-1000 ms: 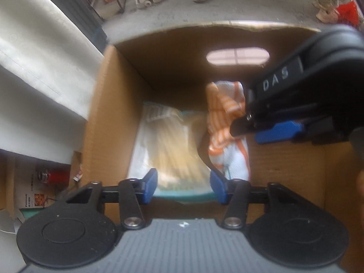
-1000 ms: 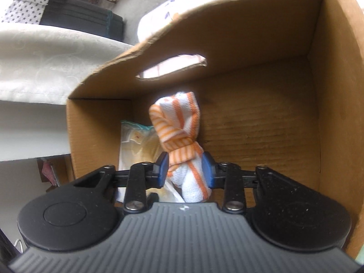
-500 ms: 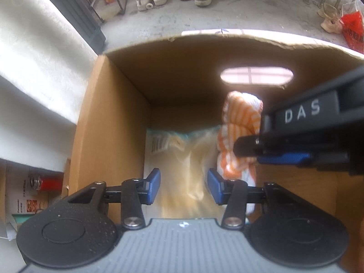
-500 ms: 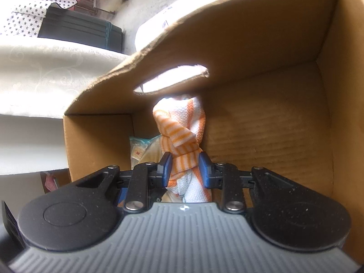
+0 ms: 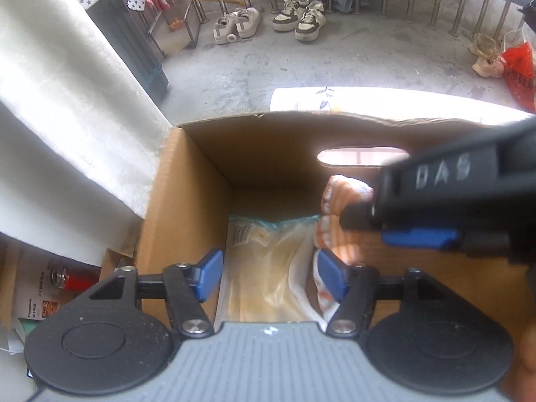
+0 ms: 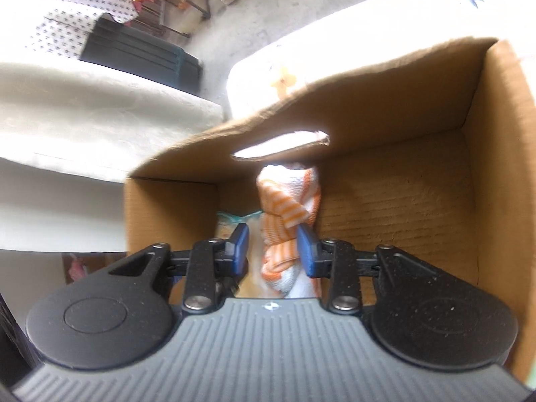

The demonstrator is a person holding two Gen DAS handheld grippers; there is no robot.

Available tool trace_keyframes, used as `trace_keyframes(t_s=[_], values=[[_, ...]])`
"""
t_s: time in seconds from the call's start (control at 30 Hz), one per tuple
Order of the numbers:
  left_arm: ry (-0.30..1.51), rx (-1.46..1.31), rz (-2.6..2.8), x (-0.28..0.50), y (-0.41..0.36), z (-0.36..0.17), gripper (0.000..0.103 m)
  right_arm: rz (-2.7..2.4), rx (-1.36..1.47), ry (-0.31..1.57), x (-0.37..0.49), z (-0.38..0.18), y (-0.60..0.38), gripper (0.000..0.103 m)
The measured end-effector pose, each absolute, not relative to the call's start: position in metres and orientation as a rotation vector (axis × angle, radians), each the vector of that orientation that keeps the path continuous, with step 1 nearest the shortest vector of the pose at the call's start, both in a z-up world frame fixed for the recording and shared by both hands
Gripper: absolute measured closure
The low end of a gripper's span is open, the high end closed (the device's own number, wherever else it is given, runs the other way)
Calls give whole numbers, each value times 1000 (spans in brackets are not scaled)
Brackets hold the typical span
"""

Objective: Organize soft objects
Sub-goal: 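Lower both items into the box and open both tools, then grasp the blue bandage box with the left tool while the right tool grasps the green scrunchie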

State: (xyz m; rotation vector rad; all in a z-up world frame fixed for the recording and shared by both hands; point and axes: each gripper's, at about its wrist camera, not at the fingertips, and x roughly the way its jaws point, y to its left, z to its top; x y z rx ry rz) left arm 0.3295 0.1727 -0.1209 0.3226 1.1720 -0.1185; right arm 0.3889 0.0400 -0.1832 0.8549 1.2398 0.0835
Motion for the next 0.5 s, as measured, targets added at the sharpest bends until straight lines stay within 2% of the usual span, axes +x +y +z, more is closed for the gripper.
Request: trace_keyframes(t_s=[0.03, 0.1, 0.23, 0.3, 0.4, 0.5], values=[[1170, 319, -119, 325, 173, -115, 35, 88, 857, 1222, 384, -174, 36, 66], [1174, 308, -126, 315, 173, -102, 32, 102, 862, 1176, 374, -155, 25, 53], [1185, 275, -147, 293, 167, -75, 27, 142, 878, 1074, 342, -117, -7, 41], [1188, 242, -167, 281, 161, -60, 22, 160, 890, 1022, 323, -99, -29, 32], [1171, 189, -212, 260, 147, -39, 20, 182, 885, 951, 287, -71, -73, 27], [1147, 159, -262, 233, 121, -23, 20, 171, 868, 900, 246, -46, -130, 26]])
